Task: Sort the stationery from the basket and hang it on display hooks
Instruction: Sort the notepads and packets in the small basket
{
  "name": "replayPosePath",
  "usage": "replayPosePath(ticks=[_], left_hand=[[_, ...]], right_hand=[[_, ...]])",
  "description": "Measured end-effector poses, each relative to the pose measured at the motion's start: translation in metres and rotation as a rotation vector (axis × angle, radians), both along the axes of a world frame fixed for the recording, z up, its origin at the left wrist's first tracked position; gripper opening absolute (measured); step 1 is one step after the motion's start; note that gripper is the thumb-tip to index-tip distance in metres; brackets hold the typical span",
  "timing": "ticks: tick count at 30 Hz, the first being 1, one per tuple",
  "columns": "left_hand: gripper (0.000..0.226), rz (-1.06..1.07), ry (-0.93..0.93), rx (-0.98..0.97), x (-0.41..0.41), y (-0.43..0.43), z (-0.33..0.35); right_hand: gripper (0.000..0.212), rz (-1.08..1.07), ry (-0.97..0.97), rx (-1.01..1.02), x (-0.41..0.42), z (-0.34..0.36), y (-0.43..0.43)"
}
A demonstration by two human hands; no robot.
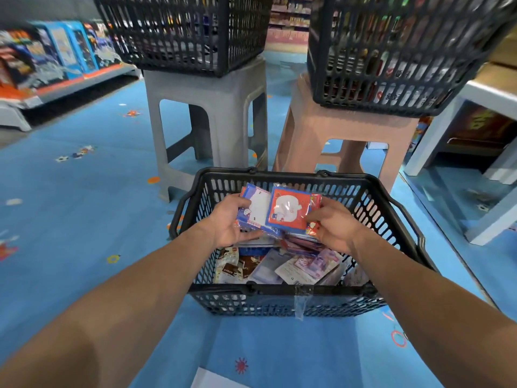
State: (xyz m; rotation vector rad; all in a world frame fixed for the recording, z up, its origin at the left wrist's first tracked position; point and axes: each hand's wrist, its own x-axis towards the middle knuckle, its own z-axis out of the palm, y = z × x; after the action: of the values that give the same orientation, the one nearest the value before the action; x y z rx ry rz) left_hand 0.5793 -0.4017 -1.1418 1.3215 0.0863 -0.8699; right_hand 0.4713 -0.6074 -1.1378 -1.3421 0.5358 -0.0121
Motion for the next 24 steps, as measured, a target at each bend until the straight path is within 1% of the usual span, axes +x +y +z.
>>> replayPosePath(ticks=[4,7,11,15,16,19,20,21,24], left_hand=[[0.022,0.022,0.013,0.039,0.0,0.0,-0.003],[0.026,0.003,0.008,0.044,-0.004,-0.008,0.0],[0.041,-0.067,-0.021,0.031,-0.012,-0.019,0.004],[0.03,-0.064,-0.086,0.038,-0.016,-0.024,0.002],[0.028,-0.061,-0.097,0.032,-0.015,-0.025,0.0],[0.026,-0.05,-0.114,0.01,-0.014,-0.026,-0.001],[0.024,-0.044,-0.11,0.005,-0.014,-0.026,-0.002],[0.023,-0.043,-0.099,0.0,-0.015,-0.026,-0.002],[0.025,-0.079,-0.063,-0.009,-0.018,-0.026,-0.001]], right_hand=[[0.028,-0.107,-0.008,-0.057,0.001,0.002,0.007],[0.02,-0.11,0.036,-0.106,0.003,0.001,0.012],[0.025,-0.047,0.071,-0.199,0.002,0.001,0.017],[0.027,-0.073,0.046,-0.177,0.002,0.001,0.021],[0.032,-0.09,0.033,-0.152,0.002,0.001,0.023],[0.062,-0.152,0.018,-0.099,0.006,-0.002,0.028],[0.068,-0.169,0.026,-0.092,0.008,-0.004,0.029],[0.066,-0.164,0.037,-0.1,0.009,-0.003,0.03],[0.045,-0.08,0.078,-0.138,0.009,-0.001,0.032]])
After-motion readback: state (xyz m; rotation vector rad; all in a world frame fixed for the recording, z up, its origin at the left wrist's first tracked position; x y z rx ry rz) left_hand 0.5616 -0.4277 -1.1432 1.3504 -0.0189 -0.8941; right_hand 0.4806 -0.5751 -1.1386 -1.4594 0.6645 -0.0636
